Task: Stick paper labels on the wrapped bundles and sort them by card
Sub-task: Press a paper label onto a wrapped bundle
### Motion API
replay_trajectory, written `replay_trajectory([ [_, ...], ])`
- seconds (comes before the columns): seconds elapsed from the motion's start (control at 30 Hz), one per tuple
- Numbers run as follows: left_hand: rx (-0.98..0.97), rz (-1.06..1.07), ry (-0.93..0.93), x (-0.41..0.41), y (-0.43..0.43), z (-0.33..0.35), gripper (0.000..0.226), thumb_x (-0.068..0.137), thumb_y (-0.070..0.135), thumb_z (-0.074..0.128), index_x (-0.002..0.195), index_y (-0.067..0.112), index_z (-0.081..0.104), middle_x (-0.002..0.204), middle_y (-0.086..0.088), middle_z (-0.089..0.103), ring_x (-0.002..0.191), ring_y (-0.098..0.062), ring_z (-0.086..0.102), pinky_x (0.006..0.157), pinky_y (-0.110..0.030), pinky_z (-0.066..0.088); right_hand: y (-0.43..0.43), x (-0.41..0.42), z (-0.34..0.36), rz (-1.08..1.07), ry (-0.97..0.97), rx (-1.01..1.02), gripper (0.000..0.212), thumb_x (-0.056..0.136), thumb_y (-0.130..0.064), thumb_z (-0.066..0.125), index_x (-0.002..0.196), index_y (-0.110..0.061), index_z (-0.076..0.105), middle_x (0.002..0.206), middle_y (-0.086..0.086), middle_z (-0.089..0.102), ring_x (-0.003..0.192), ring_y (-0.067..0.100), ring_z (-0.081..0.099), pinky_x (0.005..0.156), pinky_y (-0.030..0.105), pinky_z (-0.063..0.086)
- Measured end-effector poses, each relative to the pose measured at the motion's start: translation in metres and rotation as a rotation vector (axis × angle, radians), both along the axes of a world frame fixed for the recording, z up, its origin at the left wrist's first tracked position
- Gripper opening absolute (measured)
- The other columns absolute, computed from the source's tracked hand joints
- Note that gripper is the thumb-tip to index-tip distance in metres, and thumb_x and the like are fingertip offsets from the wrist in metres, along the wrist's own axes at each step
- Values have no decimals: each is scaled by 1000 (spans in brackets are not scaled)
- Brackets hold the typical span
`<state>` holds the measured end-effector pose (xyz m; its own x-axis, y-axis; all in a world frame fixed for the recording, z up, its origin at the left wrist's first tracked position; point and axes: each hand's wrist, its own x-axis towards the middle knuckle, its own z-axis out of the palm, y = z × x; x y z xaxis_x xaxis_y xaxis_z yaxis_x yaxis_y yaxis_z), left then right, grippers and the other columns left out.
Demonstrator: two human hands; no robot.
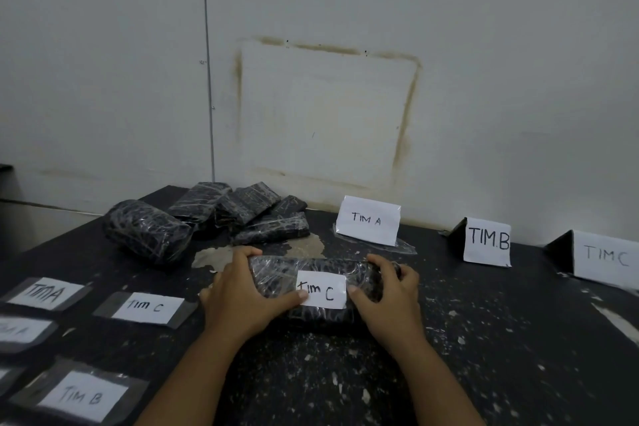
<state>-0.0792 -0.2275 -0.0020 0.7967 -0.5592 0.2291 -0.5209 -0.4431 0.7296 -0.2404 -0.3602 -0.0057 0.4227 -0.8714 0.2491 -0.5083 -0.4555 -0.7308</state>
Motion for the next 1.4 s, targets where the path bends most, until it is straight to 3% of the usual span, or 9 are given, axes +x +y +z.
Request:
replay_trajectory([
  [0.23, -30, -78, 106, 7, 1, 1, 81, 57, 51, 83, 118, 39, 32, 129, 3, 48, 122, -25, 44, 105, -46, 30, -10, -14, 4, 222, 31, 149, 72, 78, -21, 68, 135, -45, 31, 146, -2, 4, 136, 27, 16, 114, 44, 24],
  [0.47, -6, -73, 20, 5, 4, 1, 85, 56, 58, 80, 123, 38, 31, 129, 7, 47, 122, -23, 44, 102, -45, 27, 4, -7, 6, 106, 135, 20, 88, 65, -51, 74, 136, -45, 23, 150, 1, 1, 139, 28, 13, 113, 47, 19],
  [0.57, 16, -54, -5, 1, 3, 2, 94, 49, 70, 76, 124, 38, 30, 129, 8, 46, 123, -21, 45, 103, -45, 28, -2, -11, 8, 165, 98, 97, 81, 69, -35, 76, 134, -44, 28, 150, 0, 2, 138, 29, 14, 113, 44, 24],
  [0.73, -70, -95, 114, 10, 3, -1, 69, 65, 43, 79, 116, 41, 33, 126, 3, 51, 118, -25, 46, 105, -45, 30, -6, -13, 7, 219, 26, 144, 68, 78, -16, 65, 132, -43, 33, 144, -1, 7, 134, 27, 18, 112, 38, 28],
  [0.83, -73, -44, 84, 7, 1, 0, 53, 74, 39, 70, 114, 41, 34, 117, 7, 50, 116, -24, 46, 104, -45, 25, -2, -9, 5, 133, -29, 100, 59, 77, -24, 66, 126, -43, 40, 142, -1, 14, 131, 25, 26, 108, 39, 33],
  [1.0, -68, 103, -51, -5, -6, -2, 72, 56, 80, 62, 111, 40, 37, 103, 16, 43, 114, -20, 50, 97, -44, 30, 1, -4, 5, 44, -109, 59, 49, 80, -19, 63, 122, -40, 49, 134, 1, 26, 107, 16, 44, 85, 30, 44],
  [1.1, -122, 127, -19, -7, -8, -3, 66, 57, 75, 67, 106, 41, 37, 101, 15, 44, 115, -21, 50, 98, -44, 29, 4, 0, 4, -31, -136, 35, 40, 82, -26, 62, 118, -41, 51, 131, -1, 31, 90, 9, 48, 77, 28, 44],
  [1.23, -155, 124, 40, -3, -10, -5, 56, 63, 65, 70, 104, 41, 41, 104, 12, 51, 115, -22, 50, 101, -45, 29, 9, 9, 5, -155, -120, -4, 40, 71, -51, 68, 106, -45, 52, 120, -6, 34, 105, 17, 48, 88, 38, 49],
  [1.4, -152, 127, 25, 0, -10, -6, 40, 74, 52, 67, 104, 41, 43, 99, 13, 51, 111, -22, 50, 100, -44, 26, 7, 11, 8, -169, -166, 27, 25, 80, -32, 63, 101, -43, 56, 112, -8, 34, 99, 17, 51, 84, 37, 50],
])
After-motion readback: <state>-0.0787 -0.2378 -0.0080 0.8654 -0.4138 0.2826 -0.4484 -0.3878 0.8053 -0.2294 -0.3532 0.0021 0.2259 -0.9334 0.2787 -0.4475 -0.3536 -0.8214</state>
